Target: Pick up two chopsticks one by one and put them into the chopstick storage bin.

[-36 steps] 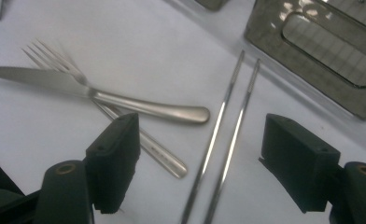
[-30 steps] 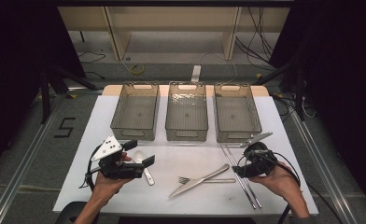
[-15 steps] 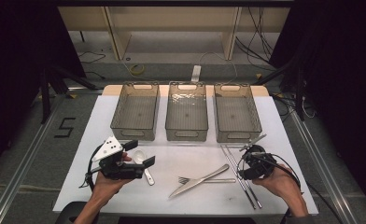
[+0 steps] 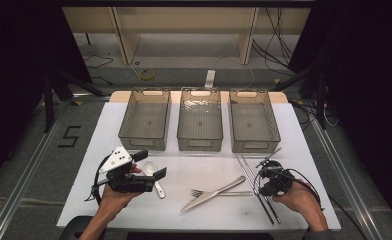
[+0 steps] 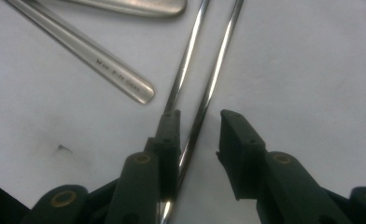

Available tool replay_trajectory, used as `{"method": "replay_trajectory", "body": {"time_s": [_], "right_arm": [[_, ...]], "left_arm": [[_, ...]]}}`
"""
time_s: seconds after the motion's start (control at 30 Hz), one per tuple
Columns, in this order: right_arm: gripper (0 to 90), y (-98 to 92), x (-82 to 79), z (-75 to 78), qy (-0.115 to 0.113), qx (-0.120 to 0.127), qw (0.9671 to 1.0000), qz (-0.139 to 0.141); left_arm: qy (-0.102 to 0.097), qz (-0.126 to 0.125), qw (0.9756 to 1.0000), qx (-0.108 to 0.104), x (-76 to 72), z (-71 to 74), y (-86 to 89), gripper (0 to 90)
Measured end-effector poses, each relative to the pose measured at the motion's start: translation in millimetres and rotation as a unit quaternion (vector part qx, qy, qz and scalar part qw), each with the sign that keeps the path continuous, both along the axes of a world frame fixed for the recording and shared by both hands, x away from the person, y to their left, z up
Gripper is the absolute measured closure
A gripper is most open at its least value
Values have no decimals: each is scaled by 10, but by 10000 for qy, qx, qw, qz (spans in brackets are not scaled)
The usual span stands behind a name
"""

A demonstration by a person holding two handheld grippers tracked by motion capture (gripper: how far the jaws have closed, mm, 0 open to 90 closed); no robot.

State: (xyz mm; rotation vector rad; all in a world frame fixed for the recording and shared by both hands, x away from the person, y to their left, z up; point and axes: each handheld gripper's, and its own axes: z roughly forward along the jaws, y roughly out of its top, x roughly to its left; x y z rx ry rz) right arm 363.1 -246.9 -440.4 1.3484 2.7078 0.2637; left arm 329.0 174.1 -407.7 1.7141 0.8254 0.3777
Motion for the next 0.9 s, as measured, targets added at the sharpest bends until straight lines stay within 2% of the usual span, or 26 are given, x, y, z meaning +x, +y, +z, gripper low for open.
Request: {"method": "replay_trajectory", "body": {"time_s": [0.37, 0.53, 0.73, 0.9], "right_arm": [[777, 17, 8, -94, 263, -118, 9996, 74], [797, 30, 7, -110, 267, -224, 9994, 77], [817, 27, 23, -109, 318, -243, 9992, 60], [856, -28, 60, -107, 254, -284, 9993, -13]], "left_arm": [[-2, -14, 10000, 10, -3, 0, -5, 99], [-1, -15, 10000, 11, -5, -1, -6, 99], [-3, -17, 10000, 17, -5, -2, -10, 99], [-2, -10, 10000, 15, -4, -4, -14, 99]]}}
